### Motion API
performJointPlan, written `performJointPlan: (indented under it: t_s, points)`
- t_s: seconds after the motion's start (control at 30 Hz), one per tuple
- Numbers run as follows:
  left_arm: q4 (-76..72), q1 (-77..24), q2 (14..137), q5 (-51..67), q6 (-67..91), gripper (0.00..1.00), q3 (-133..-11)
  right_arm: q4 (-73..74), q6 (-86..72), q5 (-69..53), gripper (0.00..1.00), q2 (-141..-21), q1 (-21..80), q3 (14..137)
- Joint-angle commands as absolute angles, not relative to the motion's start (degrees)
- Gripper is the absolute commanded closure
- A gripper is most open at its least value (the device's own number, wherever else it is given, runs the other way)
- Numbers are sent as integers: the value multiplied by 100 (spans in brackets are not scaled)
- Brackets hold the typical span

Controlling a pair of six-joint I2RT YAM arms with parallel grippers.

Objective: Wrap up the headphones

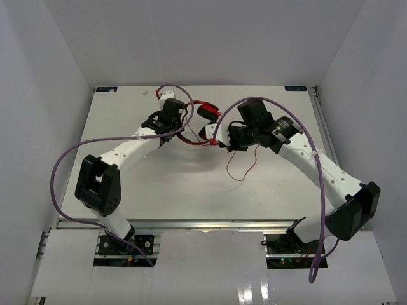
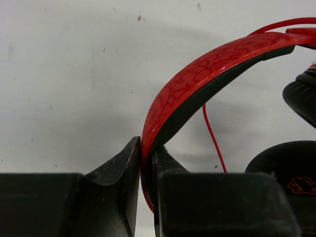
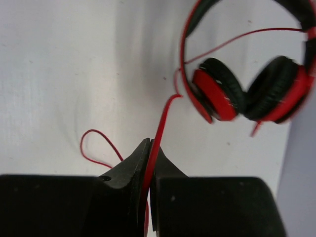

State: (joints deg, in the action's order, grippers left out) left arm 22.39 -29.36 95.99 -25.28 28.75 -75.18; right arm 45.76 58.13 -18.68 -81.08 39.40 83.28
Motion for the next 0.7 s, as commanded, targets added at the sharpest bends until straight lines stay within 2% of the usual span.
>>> performJointPlan:
  t_s: [0.0, 0.37, 0.67]
  points:
    - [1916, -3067, 9176, -2259, 2471, 100, -7050, 4063, 6302, -564, 92, -7928, 3955, 8912]
    - [1653, -3470, 8549, -1352, 2028, 100, -6213, 3178, 5898, -120, 91, -8304, 3895, 9222]
    - [1476, -3818, 7706, -466, 1509, 100, -5744, 3169, 5056, -862, 91, -8613, 3280, 9344]
